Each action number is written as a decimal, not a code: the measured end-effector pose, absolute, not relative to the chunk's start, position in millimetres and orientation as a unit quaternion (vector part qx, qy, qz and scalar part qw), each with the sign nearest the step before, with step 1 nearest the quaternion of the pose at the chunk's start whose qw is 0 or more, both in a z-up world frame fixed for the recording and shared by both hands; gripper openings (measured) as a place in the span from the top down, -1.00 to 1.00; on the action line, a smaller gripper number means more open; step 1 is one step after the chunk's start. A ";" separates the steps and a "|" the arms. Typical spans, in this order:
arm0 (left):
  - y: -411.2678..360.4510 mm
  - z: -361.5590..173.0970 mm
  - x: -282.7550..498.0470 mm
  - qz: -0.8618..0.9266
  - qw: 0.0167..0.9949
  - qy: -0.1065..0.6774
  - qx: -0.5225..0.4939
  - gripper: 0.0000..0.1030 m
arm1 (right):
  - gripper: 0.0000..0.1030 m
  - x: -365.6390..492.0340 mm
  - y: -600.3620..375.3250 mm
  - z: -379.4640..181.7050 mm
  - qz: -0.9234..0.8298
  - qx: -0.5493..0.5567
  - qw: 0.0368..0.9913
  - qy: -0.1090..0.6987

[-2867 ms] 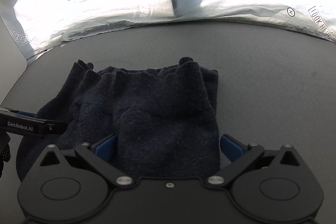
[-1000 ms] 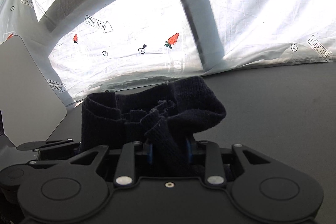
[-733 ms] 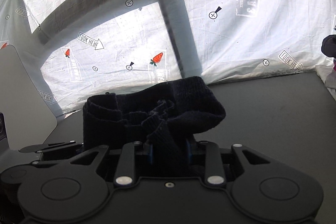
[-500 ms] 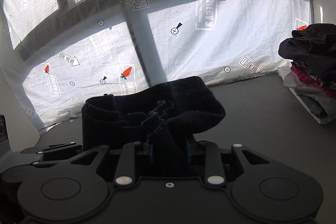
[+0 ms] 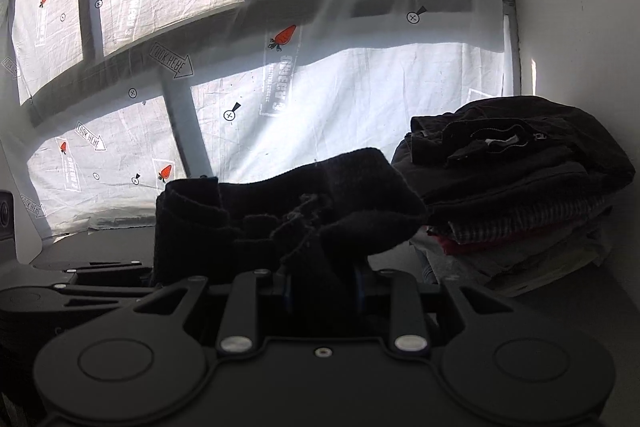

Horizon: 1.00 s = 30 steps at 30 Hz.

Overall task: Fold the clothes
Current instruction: 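Carry the bundle with both tools onto the pile of folded clothes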

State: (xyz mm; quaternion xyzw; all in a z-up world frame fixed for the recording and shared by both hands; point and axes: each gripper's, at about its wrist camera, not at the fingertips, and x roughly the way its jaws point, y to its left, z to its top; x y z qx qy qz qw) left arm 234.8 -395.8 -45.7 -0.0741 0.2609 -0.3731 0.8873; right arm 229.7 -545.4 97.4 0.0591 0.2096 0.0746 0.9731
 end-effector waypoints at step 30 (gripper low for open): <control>-616.5 81.7 390.9 -0.413 0.893 0.146 -0.102 0.46 | 0.44 366.0 -761.2 219.0 0.051 0.005 0.998 0.036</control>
